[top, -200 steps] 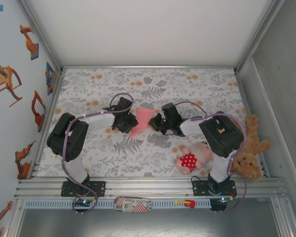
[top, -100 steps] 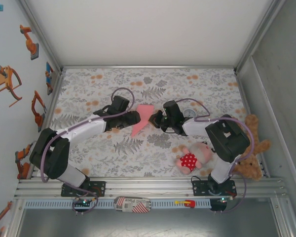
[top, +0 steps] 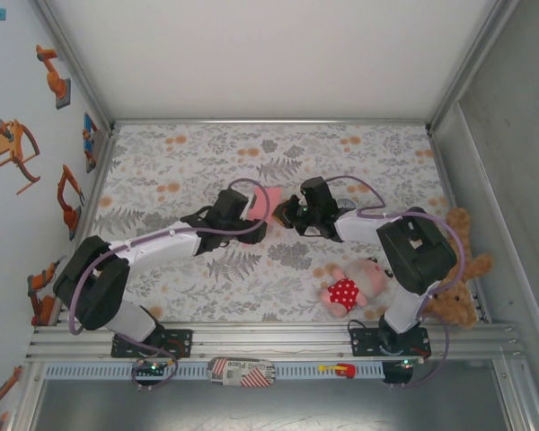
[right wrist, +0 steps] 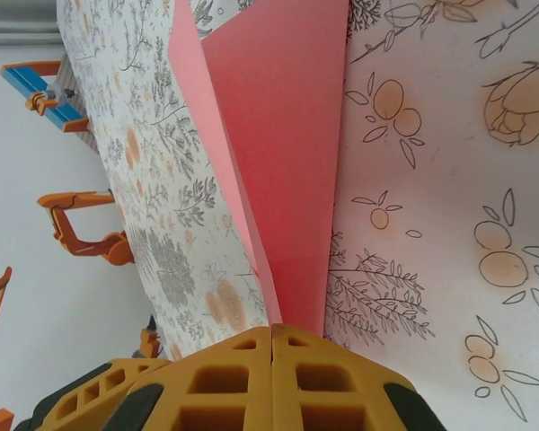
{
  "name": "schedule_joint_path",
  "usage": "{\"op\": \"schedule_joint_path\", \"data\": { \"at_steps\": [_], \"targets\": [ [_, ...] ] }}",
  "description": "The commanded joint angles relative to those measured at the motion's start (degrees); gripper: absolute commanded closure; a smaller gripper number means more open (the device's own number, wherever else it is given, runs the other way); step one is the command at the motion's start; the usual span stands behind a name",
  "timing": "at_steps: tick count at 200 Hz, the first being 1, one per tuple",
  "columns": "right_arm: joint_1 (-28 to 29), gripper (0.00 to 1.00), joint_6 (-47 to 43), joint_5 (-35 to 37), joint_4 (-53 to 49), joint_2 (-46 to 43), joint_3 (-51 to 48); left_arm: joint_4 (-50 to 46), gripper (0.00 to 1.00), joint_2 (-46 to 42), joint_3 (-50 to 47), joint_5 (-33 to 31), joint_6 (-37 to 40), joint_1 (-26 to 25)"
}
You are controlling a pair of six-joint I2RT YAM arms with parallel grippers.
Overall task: Fold a paper plane with a square sheet of paper (pick it up from the middle)
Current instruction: Fold the wing for the fifth time at the center of the table.
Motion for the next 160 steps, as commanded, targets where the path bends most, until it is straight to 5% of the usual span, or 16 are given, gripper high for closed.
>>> {"op": "schedule_joint_path", "data": {
  "at_steps": [1, 98, 160],
  "targets": [
    [-0.5, 1.0, 1.3, -1.5, -1.1, -1.2, 1.9, 2.2, 0.3, 2.4, 0.4, -5.6, 8.0, -1.5],
    [-1.9, 1.0, 4.7, -4.3, 2.1, 0.2, 1.7, 7.4, 0.49, 10.2, 1.7, -15.5, 17.5, -5.3],
    [-1.8, 1.0, 5.0, -4.9, 1.5, 1.1, 2.2, 8.1, 0.58, 11.6, 2.3, -15.8, 18.4, -6.1]
  ]
}}
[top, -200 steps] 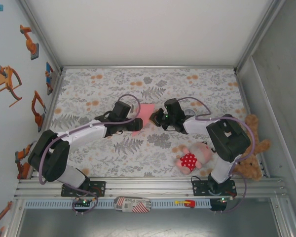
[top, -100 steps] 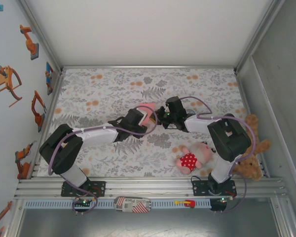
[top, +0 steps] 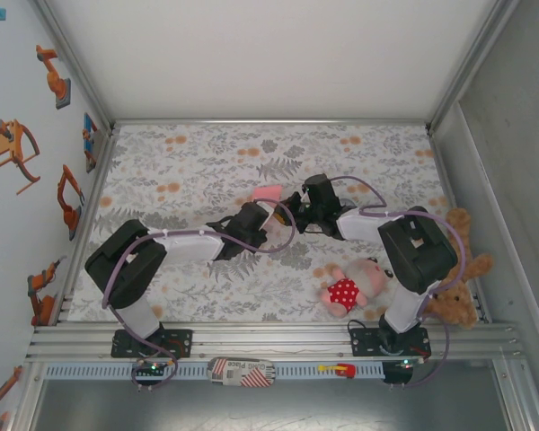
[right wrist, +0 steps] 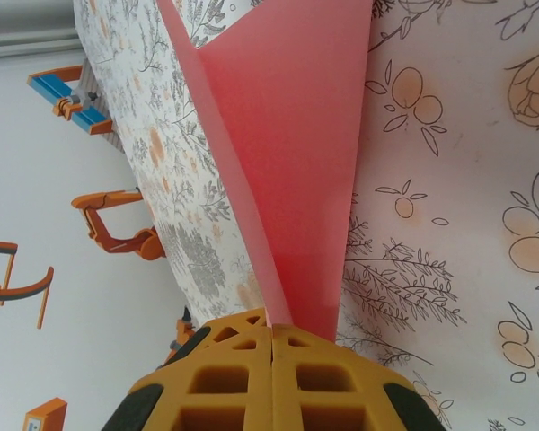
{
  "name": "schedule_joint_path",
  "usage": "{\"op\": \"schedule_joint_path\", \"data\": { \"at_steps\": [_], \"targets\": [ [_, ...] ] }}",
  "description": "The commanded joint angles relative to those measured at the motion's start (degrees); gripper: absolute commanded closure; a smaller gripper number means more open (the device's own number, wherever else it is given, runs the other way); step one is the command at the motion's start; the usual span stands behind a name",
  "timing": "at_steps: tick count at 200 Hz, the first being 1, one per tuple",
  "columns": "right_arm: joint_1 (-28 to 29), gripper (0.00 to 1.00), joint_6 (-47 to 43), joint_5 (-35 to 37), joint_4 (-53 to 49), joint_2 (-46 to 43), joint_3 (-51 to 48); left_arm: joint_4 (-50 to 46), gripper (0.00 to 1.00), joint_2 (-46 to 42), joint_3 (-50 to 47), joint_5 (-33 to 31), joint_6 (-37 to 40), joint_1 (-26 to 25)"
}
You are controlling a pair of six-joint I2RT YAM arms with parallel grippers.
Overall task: Fold a paper plane with a square sheet of paper (pick it up from the middle)
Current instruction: Fold the wing for the fifth time at the center of the table.
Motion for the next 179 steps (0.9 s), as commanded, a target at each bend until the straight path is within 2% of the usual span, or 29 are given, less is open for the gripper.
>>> {"op": "schedule_joint_path", "data": {
  "at_steps": [1, 37, 108, 166, 179],
  "targets": [
    [-0.3, 1.0, 0.5, -1.1, 0.5, 1.0, 1.8, 0.9, 0.58, 0.4, 1.7, -1.0, 1.3, -0.6],
    [-0.3, 1.0, 0.4, -1.7, 0.4, 2.0, 2.1, 1.2, 0.59, -0.2, 1.8, -0.5, 1.3, -0.7],
    [-0.3, 1.0, 0.2, -1.9, -0.1, 2.3, 2.0, 1.0, 0.73, 0.5, 1.6, 1.2, 1.1, -0.7],
    [-1.5, 0.55, -6.6, 1.7, -8.9, -0.4, 3.2, 2.1, 0.82, 1.2, 0.2, 3.2, 0.2, -0.5],
    [-2.4, 0.5, -6.9, 2.8, -10.8, -1.3, 3.1, 2.3, 0.82, 1.1, -0.2, 3.6, 0.0, -0.5]
  ]
}}
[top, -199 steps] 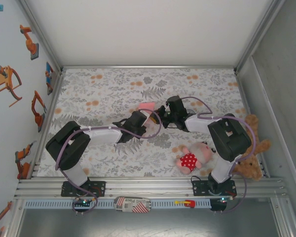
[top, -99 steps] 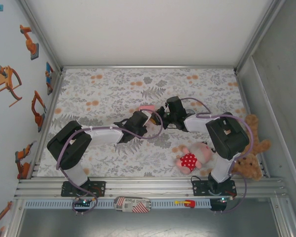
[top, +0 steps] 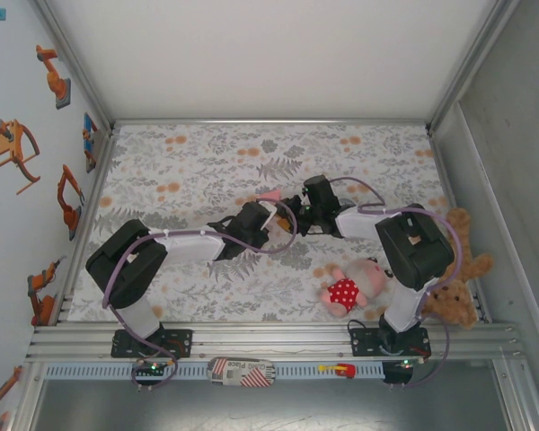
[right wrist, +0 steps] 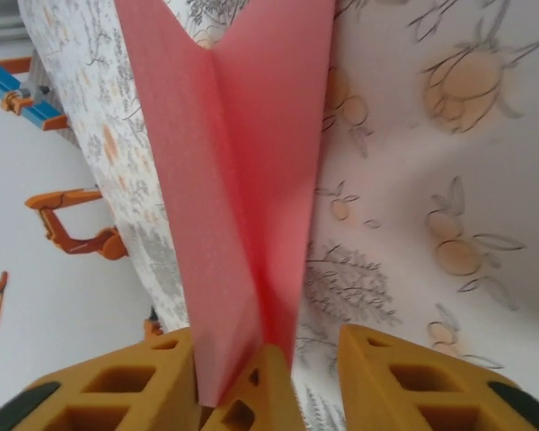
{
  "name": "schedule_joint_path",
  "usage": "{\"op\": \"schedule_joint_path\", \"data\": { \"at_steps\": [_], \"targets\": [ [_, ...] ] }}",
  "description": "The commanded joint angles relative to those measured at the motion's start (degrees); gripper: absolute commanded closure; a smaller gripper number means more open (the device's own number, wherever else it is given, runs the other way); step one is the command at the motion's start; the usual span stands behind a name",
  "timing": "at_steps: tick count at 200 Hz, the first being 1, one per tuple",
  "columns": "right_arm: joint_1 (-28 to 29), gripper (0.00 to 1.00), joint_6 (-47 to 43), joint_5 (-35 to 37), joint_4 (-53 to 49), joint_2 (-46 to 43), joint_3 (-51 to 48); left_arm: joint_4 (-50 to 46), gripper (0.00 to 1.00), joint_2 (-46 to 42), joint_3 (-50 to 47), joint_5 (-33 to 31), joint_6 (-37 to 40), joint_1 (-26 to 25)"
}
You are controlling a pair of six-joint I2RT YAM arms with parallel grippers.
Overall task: Fold a paper plane with a square sheet of paper (pick it up from the middle)
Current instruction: Fold the wing for the fifth time at the center of the table.
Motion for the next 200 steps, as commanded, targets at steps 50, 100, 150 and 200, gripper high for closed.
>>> {"op": "schedule_joint_path", "data": {
  "at_steps": [50, 100, 150, 200],
  "targets": [
    [-4.6, 0.45, -10.2, 8.1, -12.1, -7.3, 2.0, 1.7, 0.83, 1.8, -1.7, 4.8, -1.6, 0.0],
    [-5.9, 0.45, -13.0, 11.5, -13.8, -11.0, 0.9, 4.3, 0.84, 2.6, -3.4, 8.8, -4.5, 1.3],
    [-5.9, 0.46, -14.5, 12.2, -14.4, -11.7, 0.2, 5.5, 0.84, 2.6, -4.6, 14.9, -7.2, 3.1],
    [-5.9, 0.46, -15.9, 11.0, -13.8, -11.1, -0.4, 3.6, 0.87, 2.0, -3.9, 20.9, -8.7, 5.1]
  ]
}}
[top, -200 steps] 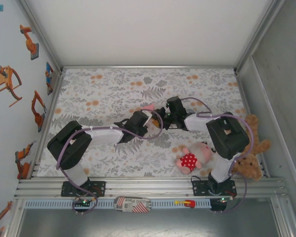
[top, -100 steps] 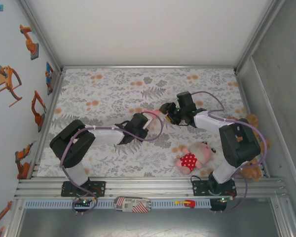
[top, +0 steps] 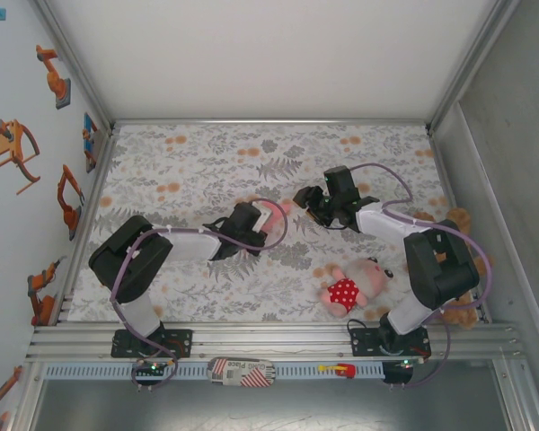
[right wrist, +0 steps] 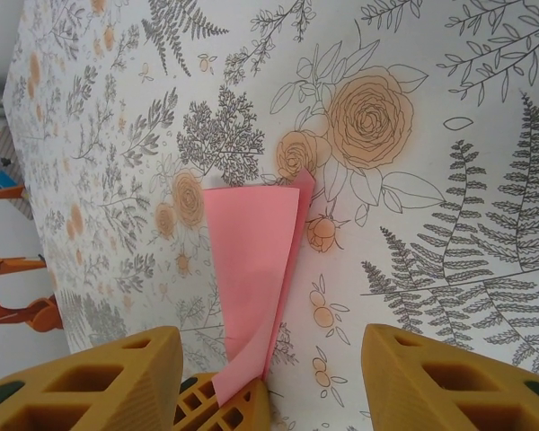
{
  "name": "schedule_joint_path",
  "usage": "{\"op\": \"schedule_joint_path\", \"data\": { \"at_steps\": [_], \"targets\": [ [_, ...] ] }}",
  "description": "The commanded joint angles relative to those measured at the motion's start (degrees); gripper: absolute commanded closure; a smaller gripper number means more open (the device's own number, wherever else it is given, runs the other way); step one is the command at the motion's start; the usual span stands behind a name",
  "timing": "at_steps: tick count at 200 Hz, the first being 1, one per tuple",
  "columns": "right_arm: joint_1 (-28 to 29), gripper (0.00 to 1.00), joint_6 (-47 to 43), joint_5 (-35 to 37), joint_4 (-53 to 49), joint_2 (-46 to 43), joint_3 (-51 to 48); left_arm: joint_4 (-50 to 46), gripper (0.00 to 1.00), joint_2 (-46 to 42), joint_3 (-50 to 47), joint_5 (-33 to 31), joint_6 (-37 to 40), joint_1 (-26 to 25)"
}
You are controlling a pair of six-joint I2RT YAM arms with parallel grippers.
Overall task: Fold a paper plane with a square sheet of paper (pick it up from the middle)
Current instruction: Fold the wing for the fifth time at the center of the table.
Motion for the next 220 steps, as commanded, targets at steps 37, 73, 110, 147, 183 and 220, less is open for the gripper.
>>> {"op": "schedule_joint_path", "data": {
  "at_steps": [37, 73, 110, 147, 183, 220],
  "targets": [
    [-0.3, 0.49, -7.0, -2.7, 3.4, -0.2, -2.4, -4.3, 0.9, -0.6, 0.8, 12.5, -4.1, 3.1],
    [-0.2, 0.5, -13.3, -4.3, 5.9, 0.3, -3.9, -7.6, 0.92, -0.1, 2.7, 18.2, -5.9, 4.6],
    [0.5, 0.5, -18.4, -5.9, 6.8, 2.0, -4.0, -9.3, 0.94, 0.5, 4.0, 21.0, -7.9, 5.9],
    [2.6, 0.49, -21.4, -5.3, 6.3, 4.1, -3.2, -8.4, 0.94, 2.2, 3.8, 24.2, -10.7, 8.0],
    [5.5, 0.42, -23.9, -3.2, 2.5, 6.9, -0.1, -7.8, 0.94, 3.9, 3.6, 26.0, -12.5, 8.8],
    [7.4, 0.39, -26.2, -1.6, -2.6, 9.9, 4.0, -6.2, 0.91, 4.4, 2.7, 26.7, -13.4, 9.2]
  ]
}}
